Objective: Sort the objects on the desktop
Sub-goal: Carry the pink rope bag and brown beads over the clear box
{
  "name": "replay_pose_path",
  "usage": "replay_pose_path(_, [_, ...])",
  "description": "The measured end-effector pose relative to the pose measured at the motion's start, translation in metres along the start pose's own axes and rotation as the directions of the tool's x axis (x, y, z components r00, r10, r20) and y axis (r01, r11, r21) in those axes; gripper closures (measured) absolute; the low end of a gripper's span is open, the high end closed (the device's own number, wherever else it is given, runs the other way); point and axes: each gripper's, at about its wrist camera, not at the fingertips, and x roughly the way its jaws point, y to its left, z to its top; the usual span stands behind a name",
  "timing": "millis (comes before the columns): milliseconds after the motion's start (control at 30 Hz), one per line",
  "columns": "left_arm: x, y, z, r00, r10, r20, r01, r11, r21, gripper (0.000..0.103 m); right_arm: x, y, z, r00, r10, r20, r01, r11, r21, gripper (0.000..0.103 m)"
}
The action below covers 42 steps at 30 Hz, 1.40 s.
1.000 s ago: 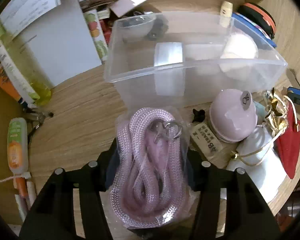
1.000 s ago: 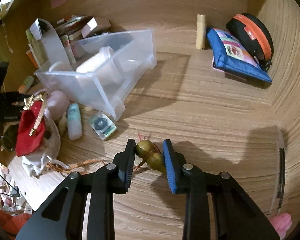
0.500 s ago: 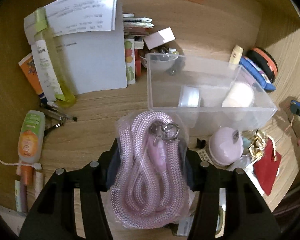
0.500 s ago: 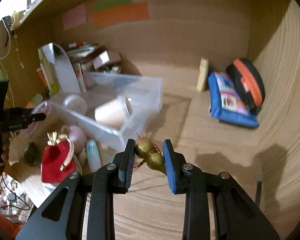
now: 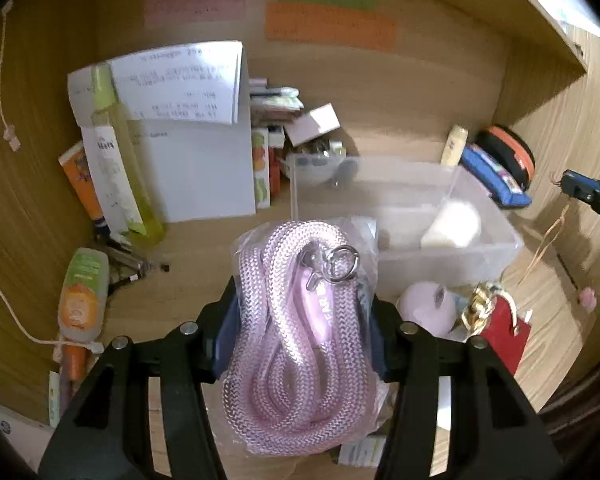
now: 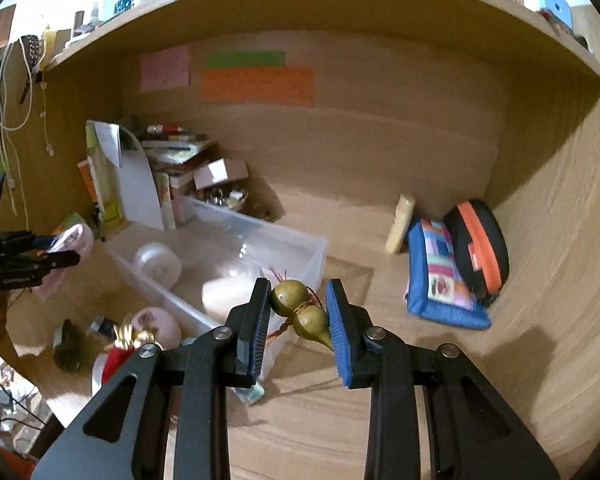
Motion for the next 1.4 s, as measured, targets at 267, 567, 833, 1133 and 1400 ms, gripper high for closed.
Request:
replay_pose_path(267, [-0.01,0.001,0.023,0.999,-0.014,0.042,0.015,1.0,-0.011,0.05,0.01,0.018,0.03,0.998,0.043,0.054,-0.041,0.998,-0.042,0.077])
replay_pose_path(567, [0.008,0.006,0.061,0.996,-0.085,0.037,0.086,0.996,-0.035,0.05,0.053,0.047,0.049,0.991,0.123,0.061,-0.122,0.992,-0.009,0.077])
replay_pose_path(833, [0.046,0.0,0.087,0.992,-0.125,0.007,0.126,0.991,-0.039,0.05,0.107,0.069,0.051,0.988,0.153,0.003,-0.153,0.988,0.026,0.077])
replay_pose_path(1133, [0.102,-0.015,0.094,0.99,-0.12,-0.077,0.122,0.992,0.022,0.05,0.154,0.065,0.03,0.965,0.237,-0.116,-0.229,0.97,0.079,0.077])
replay_pose_path(1400, [0.132,-0.023,0.096,0.993,-0.067,-0.101,0.075,0.994,0.075,0.049,0.167,0.064,0.022,0.958,0.232,-0.171,-0.223,0.972,0.071,0.077])
